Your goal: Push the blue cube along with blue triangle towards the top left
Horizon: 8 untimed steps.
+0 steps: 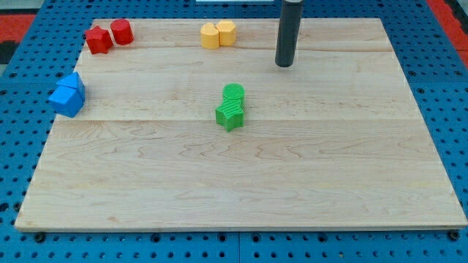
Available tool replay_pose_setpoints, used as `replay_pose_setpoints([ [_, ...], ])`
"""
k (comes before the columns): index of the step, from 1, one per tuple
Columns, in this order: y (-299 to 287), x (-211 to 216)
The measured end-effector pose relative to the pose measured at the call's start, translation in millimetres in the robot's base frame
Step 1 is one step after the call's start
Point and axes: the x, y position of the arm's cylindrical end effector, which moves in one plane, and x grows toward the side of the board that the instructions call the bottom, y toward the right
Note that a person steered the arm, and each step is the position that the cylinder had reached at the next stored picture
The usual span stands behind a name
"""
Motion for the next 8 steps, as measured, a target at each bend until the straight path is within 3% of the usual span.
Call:
replay_pose_setpoints([
  [4,17,2],
  [7,43,174],
  [8,22,196],
])
